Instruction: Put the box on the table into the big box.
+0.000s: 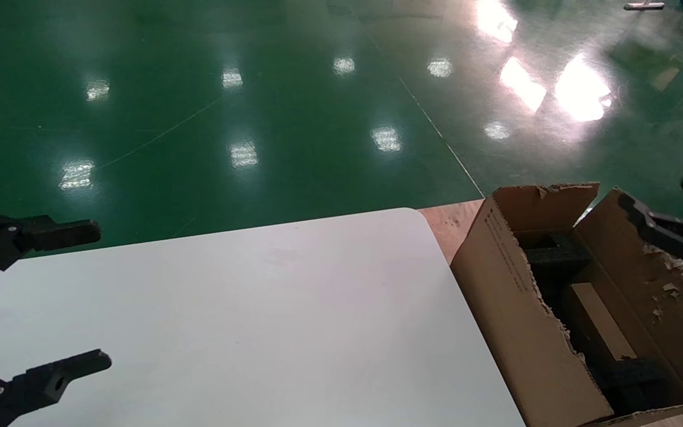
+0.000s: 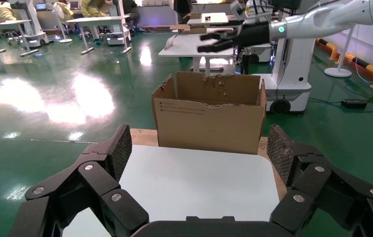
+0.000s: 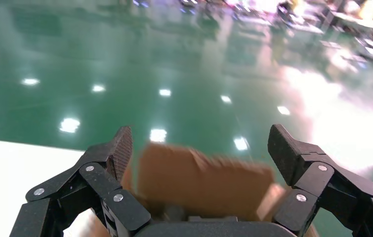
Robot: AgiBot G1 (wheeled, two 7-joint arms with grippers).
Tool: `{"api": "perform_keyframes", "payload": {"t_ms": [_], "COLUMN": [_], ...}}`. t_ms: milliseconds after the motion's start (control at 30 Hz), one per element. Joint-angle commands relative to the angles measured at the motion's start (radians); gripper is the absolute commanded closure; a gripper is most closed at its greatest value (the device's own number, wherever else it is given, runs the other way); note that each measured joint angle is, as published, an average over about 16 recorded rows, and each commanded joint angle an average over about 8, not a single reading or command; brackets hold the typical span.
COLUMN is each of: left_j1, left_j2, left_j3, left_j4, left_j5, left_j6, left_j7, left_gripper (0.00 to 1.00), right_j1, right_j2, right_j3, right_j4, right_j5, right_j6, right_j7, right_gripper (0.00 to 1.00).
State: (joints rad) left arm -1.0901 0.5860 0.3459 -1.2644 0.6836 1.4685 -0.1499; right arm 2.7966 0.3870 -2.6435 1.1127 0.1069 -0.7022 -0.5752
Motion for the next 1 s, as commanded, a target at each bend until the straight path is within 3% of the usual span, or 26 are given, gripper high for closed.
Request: {"api": "perform_keyframes", "payload": {"t_ms": [33, 367, 733, 867, 1000], "left_j1": [0.000, 0.000, 0.000, 0.000, 0.000], "left_j2": [0.000, 0.000, 0.000, 0.000, 0.000], "left_j3": [0.000, 0.000, 0.000, 0.000, 0.000], "left_j4": [0.000, 0.000, 0.000, 0.000, 0.001], "left_j5": [0.000, 0.000, 0.000, 0.000, 0.000], "left_j6": [0.000, 0.000, 0.000, 0.000, 0.000], "left_j7": [0.000, 0.000, 0.000, 0.000, 0.000], "left_gripper": [0.00, 0.00, 0.00, 0.00, 0.00], "right_j1": [-0.008, -0.026, -0.039, -0.099, -0.203], "right_j2": [-0.013, -0.091, -0.103, -0.133, -0.189], "right_j3": [0.019, 0.065, 0.082, 0.162, 0.305], "right_j4": [0.047, 0.243, 0.245, 0.242, 0.237], "right_j5": [0.000, -0.024, -0.035, -0.063, -0.113], "right_j6": [0.013, 0.084, 0.083, 0.052, -0.003], "right_j7": [-0.007, -0.026, -0.022, 0.006, 0.054], "right_gripper": [0.00, 0.00, 0.00, 0.00, 0.00]}}
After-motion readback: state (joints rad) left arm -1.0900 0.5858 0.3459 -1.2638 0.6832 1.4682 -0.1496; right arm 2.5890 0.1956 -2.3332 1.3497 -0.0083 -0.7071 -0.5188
